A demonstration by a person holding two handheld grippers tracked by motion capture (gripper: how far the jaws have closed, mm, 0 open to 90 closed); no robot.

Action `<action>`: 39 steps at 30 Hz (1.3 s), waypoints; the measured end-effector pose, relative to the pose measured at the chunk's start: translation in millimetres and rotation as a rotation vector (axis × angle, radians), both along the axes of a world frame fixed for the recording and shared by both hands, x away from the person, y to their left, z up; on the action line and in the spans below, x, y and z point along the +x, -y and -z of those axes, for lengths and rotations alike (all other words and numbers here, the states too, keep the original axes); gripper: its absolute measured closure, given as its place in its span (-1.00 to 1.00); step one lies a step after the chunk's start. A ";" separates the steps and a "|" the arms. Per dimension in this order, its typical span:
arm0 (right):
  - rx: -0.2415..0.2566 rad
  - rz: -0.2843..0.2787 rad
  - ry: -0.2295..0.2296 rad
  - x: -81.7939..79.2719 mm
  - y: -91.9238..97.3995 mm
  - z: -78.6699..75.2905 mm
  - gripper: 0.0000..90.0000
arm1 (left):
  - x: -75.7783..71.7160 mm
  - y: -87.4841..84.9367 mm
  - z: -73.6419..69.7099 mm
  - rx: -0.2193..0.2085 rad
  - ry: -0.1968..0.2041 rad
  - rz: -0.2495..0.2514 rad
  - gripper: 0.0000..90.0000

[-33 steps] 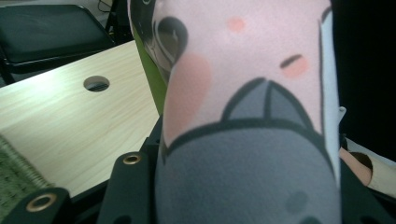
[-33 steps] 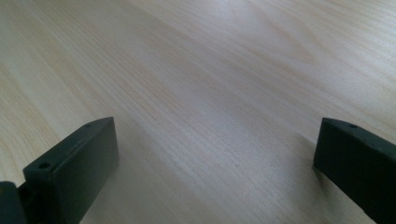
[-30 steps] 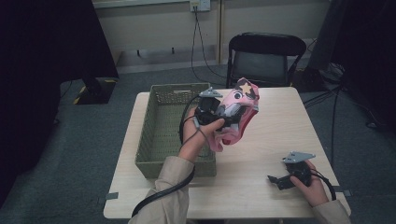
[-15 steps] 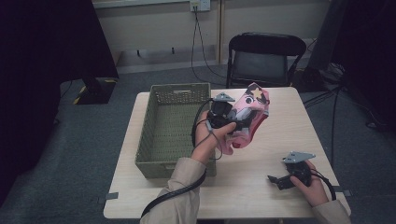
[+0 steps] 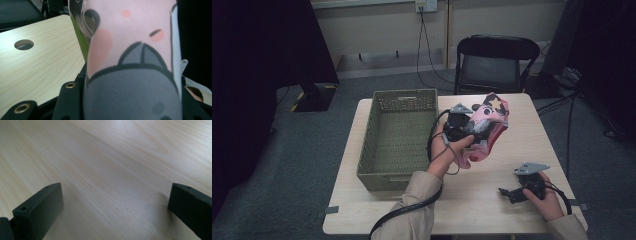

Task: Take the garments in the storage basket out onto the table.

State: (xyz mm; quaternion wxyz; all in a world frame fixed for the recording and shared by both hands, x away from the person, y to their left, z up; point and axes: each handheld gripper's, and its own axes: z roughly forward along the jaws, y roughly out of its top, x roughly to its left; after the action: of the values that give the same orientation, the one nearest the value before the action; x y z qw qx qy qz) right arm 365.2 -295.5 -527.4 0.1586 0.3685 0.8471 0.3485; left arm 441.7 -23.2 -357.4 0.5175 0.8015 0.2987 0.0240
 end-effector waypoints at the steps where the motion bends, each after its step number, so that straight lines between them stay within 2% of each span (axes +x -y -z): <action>1: 0.000 0.000 0.000 0.0 0.0 0.0 -1.00 | -0.4 1.6 1.0 0.004 0.006 -0.004 0.19; 7: -0.001 -0.001 0.002 0.1 0.1 0.0 -1.00 | -1.3 10.4 9.2 0.010 0.001 -0.014 0.19; 15: -0.001 -0.001 0.002 0.1 0.1 0.1 -1.00 | 0.2 16.4 19.9 0.000 -0.002 -0.053 0.19; 24: 0.000 0.000 0.002 0.1 0.0 0.0 -1.00 | 1.3 24.9 38.6 0.048 -0.008 -0.094 0.19; 31: 0.000 0.001 0.000 0.0 0.0 0.1 -1.00 | 0.4 31.0 52.8 0.070 -0.028 -0.099 0.19; 35: -0.001 -0.001 0.001 0.0 0.1 0.0 -1.00 | -1.5 36.4 61.1 0.106 -0.029 -0.092 0.19; 39: -0.002 -0.001 0.001 0.0 0.1 0.1 -1.00 | -0.8 38.6 68.4 0.116 -0.040 -0.093 0.18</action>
State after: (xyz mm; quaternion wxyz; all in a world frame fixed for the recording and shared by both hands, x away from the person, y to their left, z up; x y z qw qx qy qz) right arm 365.3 -295.6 -527.5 0.1592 0.3678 0.8475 0.3481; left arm 440.9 -61.8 -425.7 0.4627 0.8156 0.3440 0.0495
